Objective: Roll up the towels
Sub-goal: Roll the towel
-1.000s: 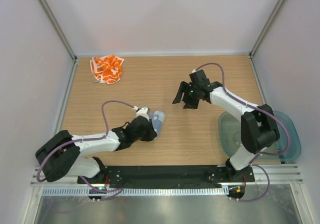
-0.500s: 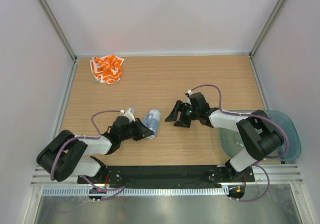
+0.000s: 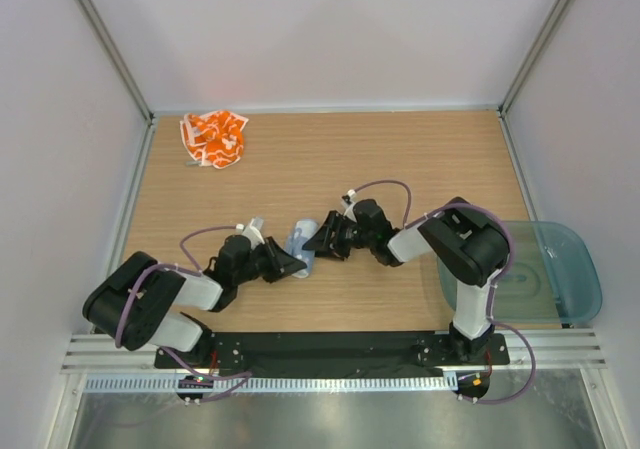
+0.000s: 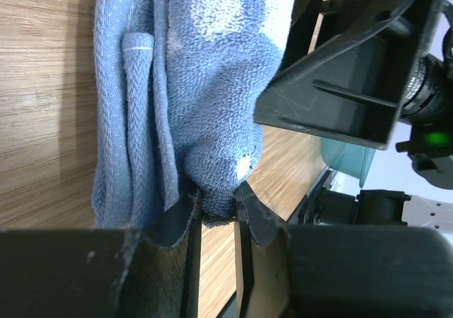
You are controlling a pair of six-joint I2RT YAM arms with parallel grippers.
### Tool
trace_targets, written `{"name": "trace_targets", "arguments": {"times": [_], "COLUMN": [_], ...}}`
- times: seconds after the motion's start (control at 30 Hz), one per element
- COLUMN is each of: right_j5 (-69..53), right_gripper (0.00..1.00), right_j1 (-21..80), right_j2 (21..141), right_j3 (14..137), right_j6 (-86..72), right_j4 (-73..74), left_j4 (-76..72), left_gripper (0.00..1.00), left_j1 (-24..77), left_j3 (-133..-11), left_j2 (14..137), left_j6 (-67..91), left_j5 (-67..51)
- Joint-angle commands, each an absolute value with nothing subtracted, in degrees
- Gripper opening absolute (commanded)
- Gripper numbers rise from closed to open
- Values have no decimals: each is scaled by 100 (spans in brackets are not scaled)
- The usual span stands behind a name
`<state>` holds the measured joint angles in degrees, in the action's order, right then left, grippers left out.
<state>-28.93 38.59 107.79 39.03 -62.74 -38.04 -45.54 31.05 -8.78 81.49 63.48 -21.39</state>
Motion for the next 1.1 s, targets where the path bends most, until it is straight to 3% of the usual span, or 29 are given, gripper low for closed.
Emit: {"name": "trace_targets", "arguments": {"times": [0.0, 0.07, 0.1, 0.13, 0.27, 0.33, 0.53, 0.67, 1.07], "right_j5": [-2655, -2628, -2567, -2523, -2198, -1813, -661, -493, -396], "right_gripper": [48, 37, 26, 23, 18, 17, 14, 11, 11], "right_j1": [3929, 3946, 3946, 3938, 3946, 3946, 3946, 3955, 4096], "right_j2": [11047, 11074, 11057, 11004, 10513, 10101, 9712, 9817, 9905], "right_j3": [4069, 4078, 4078, 4052, 4043, 4174, 4771, 4860, 5335], "right_j6": [-6363, -6363, -6363, -6372, -6127, -5742, -5063, -5123, -5071], "right_j4": [-4280, -4359, -4359, -4281, -3483, -2372, 443, 984, 1740], "left_j4": [-4377, -4290, -4228, -4114, -2922, -2516, -696, -177, 1028], "left_gripper": [0, 0, 0, 0, 2, 7, 37, 50, 52], "left_j1": [3085, 3085, 3094, 3085, 3120, 3164, 3831, 4253, 6002], "left_j3": [-809, -870, -914, -958, -1361, -1502, -2363, -2847, -4122], "left_j2": [8130, 8165, 8182, 8191, 8034, 7858, 7295, 7260, 7453], "left_j6": [6337, 6276, 6223, 6170, 5601, 5415, 4738, 4474, 3789], "left_j5": [-2408, -2469, -2539, -2549, -2409, -2277, -1100, -458, 2144]}}
